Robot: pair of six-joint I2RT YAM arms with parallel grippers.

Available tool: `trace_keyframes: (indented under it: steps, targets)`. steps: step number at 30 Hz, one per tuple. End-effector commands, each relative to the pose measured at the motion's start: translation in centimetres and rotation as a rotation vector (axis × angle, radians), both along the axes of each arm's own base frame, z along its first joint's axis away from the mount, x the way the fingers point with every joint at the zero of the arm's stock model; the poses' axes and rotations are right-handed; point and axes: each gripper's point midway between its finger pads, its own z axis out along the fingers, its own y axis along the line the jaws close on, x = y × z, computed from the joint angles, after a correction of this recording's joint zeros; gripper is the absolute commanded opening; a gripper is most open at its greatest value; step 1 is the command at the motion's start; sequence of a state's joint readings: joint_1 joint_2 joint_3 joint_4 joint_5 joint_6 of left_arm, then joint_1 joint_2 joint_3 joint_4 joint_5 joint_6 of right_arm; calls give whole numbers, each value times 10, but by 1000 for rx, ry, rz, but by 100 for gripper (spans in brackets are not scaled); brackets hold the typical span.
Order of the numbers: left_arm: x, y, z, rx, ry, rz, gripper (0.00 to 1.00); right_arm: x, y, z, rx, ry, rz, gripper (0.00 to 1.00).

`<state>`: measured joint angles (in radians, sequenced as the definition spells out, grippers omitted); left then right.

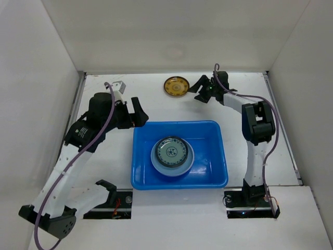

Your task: Place the plates into the plastic bin on the countertop

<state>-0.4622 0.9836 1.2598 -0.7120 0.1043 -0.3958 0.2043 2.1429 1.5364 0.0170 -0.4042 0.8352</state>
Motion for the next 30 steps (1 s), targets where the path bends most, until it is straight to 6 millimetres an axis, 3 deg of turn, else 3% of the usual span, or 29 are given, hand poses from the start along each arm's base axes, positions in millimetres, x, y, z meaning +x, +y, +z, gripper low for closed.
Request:
trace_keyframes:
  steps: [1, 10, 20, 24, 30]
  targets:
    - [-8, 16, -6, -26, 39, 73, 100, 30, 14, 40, 151, -97, 11, 73]
    - [-15, 41, -8, -68, 59, 189, 100, 57, 17, 3, 321, 11, -76, 71]
    - [-31, 57, -4, -100, 79, 274, 100, 81, 25, -22, 380, 68, -129, 65]
    - [-39, 65, -3, -112, 86, 312, 100, 85, 36, -33, 399, 92, -138, 52]
    - [-50, 74, -6, -121, 99, 354, 100, 88, 48, -46, 426, 118, -142, 19]
